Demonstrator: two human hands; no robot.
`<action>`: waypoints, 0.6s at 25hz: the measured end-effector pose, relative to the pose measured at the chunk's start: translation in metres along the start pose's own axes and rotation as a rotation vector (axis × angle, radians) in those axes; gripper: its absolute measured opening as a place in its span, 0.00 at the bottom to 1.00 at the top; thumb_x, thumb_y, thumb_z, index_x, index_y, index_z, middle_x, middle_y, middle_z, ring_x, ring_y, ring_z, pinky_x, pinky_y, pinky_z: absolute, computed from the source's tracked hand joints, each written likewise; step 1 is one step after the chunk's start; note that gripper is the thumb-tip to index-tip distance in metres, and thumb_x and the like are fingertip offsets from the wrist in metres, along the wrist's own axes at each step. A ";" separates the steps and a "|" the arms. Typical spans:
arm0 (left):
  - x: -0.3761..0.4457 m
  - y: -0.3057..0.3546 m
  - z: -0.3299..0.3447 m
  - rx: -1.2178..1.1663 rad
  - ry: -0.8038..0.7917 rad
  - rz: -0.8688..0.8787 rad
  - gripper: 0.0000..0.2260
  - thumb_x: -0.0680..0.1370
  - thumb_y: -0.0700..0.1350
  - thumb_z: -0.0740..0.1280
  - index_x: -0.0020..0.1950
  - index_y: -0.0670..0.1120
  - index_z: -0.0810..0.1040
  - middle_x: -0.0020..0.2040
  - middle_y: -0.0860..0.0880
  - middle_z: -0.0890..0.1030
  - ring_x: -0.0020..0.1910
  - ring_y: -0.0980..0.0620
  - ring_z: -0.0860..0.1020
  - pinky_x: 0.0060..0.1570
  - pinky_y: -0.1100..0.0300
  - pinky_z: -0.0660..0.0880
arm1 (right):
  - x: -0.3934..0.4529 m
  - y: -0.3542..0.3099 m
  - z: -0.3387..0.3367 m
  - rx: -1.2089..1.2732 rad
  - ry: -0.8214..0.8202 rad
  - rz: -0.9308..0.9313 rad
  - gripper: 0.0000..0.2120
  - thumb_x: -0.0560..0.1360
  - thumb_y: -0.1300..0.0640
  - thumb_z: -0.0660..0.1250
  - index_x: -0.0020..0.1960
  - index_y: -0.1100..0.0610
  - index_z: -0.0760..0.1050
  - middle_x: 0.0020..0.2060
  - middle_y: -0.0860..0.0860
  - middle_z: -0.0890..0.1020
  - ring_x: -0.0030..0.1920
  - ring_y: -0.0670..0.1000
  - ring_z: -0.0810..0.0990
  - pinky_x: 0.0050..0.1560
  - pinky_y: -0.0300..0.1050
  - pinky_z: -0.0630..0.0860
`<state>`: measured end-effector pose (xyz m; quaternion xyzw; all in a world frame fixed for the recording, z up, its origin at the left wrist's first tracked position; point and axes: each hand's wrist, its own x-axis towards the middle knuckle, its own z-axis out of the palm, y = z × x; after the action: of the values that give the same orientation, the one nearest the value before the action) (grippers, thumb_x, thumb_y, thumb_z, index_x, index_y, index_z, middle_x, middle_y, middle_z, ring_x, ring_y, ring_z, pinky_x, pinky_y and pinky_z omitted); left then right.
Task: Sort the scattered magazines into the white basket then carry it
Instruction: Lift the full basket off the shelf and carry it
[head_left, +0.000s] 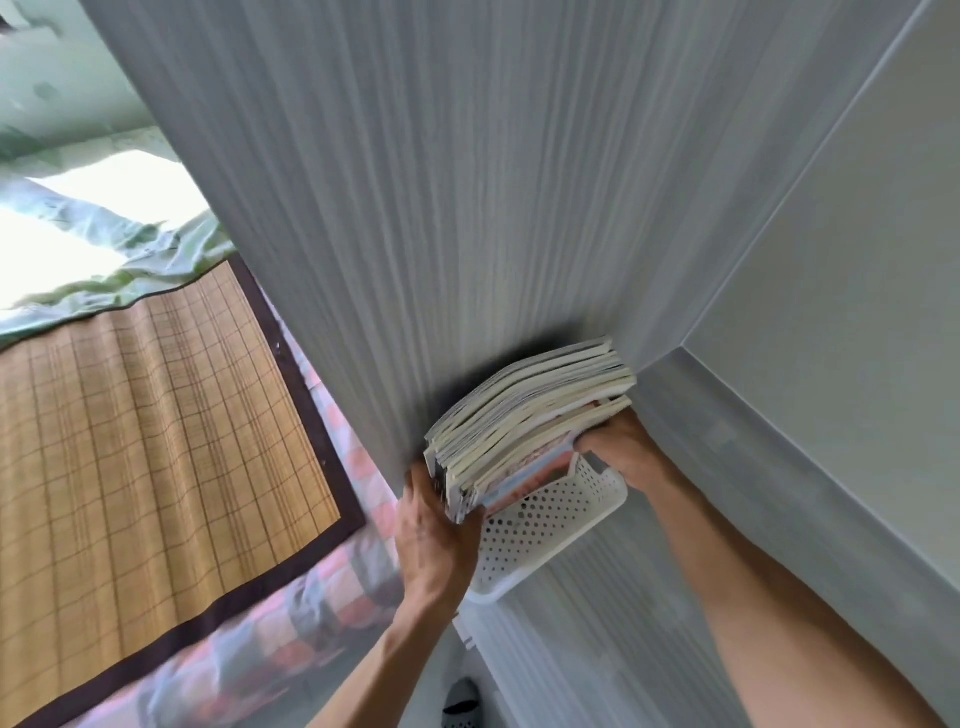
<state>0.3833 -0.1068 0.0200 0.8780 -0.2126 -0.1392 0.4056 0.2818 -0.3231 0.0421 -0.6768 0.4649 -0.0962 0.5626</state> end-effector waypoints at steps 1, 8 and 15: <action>0.000 -0.001 0.000 0.012 -0.019 -0.021 0.31 0.65 0.43 0.77 0.62 0.49 0.65 0.54 0.48 0.79 0.49 0.48 0.77 0.46 0.55 0.75 | 0.000 0.001 0.001 0.024 -0.007 -0.013 0.23 0.65 0.76 0.69 0.45 0.49 0.80 0.47 0.50 0.85 0.53 0.50 0.83 0.53 0.49 0.81; -0.004 0.012 -0.013 0.049 -0.173 -0.208 0.32 0.66 0.49 0.75 0.64 0.47 0.63 0.49 0.52 0.74 0.48 0.49 0.75 0.41 0.57 0.71 | -0.013 -0.002 0.002 -0.035 -0.037 0.043 0.21 0.71 0.73 0.66 0.57 0.51 0.76 0.53 0.50 0.82 0.55 0.49 0.80 0.42 0.39 0.79; 0.001 0.040 -0.015 -0.322 -0.227 -0.462 0.30 0.65 0.38 0.74 0.61 0.49 0.62 0.49 0.49 0.77 0.42 0.56 0.74 0.40 0.62 0.72 | -0.024 -0.021 -0.001 0.090 -0.089 0.018 0.30 0.67 0.76 0.63 0.55 0.43 0.72 0.50 0.45 0.82 0.52 0.43 0.80 0.32 0.31 0.77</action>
<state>0.3799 -0.1206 0.0609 0.8064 -0.0268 -0.3570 0.4707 0.2790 -0.3075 0.0694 -0.6502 0.4410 -0.0816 0.6133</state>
